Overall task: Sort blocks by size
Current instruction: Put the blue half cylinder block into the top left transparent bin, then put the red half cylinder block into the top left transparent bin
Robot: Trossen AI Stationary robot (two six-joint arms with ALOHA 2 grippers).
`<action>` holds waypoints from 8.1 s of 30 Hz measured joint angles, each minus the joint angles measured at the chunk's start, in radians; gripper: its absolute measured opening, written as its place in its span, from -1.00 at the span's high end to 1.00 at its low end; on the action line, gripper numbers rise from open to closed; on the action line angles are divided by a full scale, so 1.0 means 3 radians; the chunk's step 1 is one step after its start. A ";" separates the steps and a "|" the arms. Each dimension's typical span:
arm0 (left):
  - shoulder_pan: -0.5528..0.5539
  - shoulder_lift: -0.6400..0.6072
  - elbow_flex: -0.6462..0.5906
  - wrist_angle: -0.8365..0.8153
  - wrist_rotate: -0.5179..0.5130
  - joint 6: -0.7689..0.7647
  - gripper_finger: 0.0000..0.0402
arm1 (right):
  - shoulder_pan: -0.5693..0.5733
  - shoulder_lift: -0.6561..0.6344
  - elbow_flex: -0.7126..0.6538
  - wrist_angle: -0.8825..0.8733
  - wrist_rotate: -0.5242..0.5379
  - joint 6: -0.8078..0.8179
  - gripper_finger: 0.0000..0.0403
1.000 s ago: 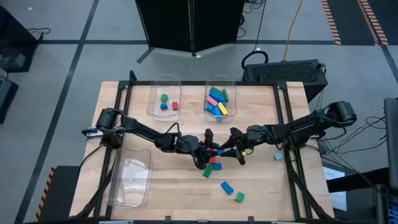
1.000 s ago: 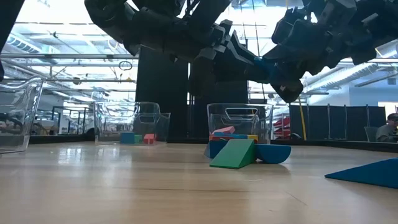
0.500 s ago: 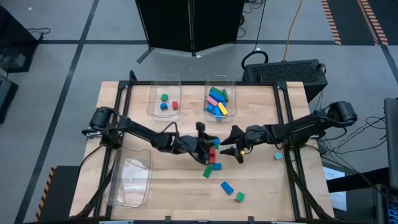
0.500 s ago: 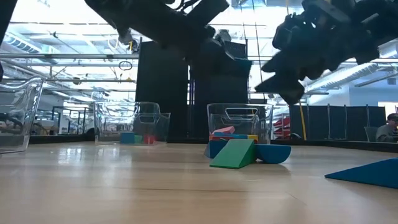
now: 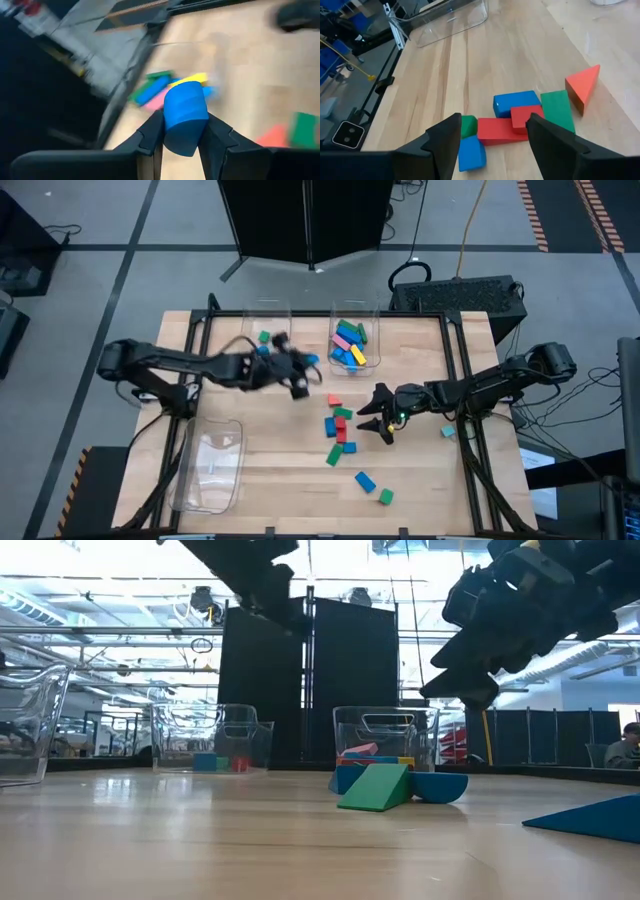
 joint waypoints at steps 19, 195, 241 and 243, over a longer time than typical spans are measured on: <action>0.1637 -0.0047 -0.0214 -0.0989 0.1081 -0.1074 0.57 | -0.0002 0.0000 0.0000 -0.0131 0.0015 0.0029 -0.09; -0.1012 0.1029 -0.0488 0.2205 0.0891 0.1786 -0.11 | 0.0145 0.1091 0.0506 0.1292 -0.0239 -0.0383 0.16; -0.0271 -0.0285 -0.0485 0.0108 -0.0074 0.0403 0.57 | 0.0084 0.0920 0.0509 0.0540 0.0184 -0.0175 -0.31; -0.0102 -0.0379 -0.0490 -0.0092 -0.0077 0.0189 0.57 | 0.0085 0.0921 0.0509 0.0522 0.0183 -0.0176 -0.31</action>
